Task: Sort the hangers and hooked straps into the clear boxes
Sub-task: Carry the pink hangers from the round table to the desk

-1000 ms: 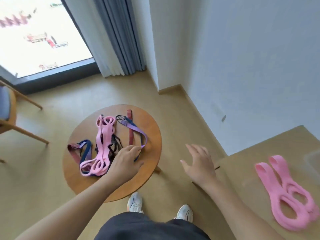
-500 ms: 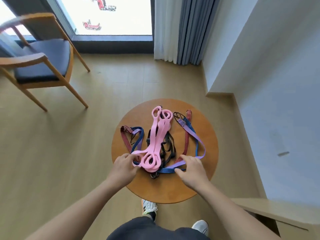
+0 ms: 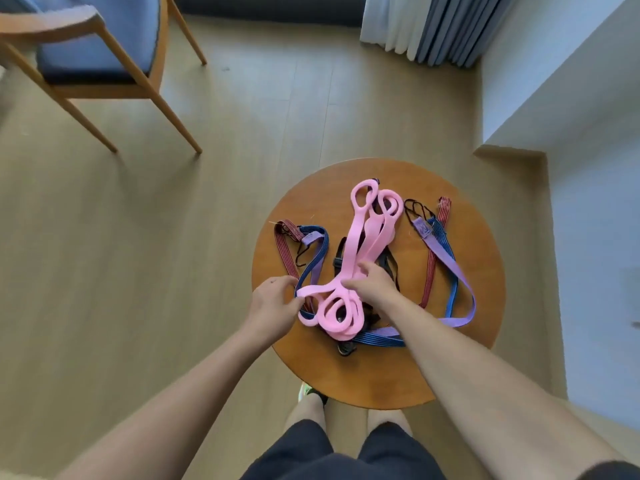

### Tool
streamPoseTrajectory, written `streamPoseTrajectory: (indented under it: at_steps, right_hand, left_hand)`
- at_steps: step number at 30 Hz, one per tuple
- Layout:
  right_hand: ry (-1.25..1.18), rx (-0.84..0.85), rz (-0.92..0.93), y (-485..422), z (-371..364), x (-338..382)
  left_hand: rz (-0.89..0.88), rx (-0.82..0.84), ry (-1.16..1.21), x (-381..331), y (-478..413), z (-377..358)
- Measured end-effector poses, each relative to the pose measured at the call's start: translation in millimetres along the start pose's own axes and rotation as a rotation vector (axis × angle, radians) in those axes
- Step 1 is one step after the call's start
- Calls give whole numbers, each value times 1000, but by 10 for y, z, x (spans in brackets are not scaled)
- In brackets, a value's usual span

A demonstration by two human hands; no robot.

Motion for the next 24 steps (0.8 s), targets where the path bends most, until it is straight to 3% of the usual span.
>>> streamPoseTrajectory:
  at_steps: [4, 8, 13, 19, 24]
  right_hand:
    - [-45, 4, -91, -407, -88, -193]
    - [-69, -118, -42, -574, -3, -287]
    - [-146, -139, 52, -442, 31, -107]
    - [-194, 37, 317, 109, 92, 415]
    - [-269, 185, 349, 410, 130, 610]
  left_hand:
    - [74, -65, 116, -5, -6, -30]
    - [73, -53, 187, -59, 1, -172]
    - [60, -26, 209, -160, -52, -278]
    - [-175, 110, 184, -690, -172, -227]
    - [-287, 159, 213, -924, -247, -158]
Point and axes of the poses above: each hand's wrist, its own y-axis away from the middle knuckle, its own z-axis out of the back of the hand, x = y × z, the point moved 10 cm from there along -y, towards the middle knuckle, and after that the axes turned 8 degrees about z, right-handed, at the moved point
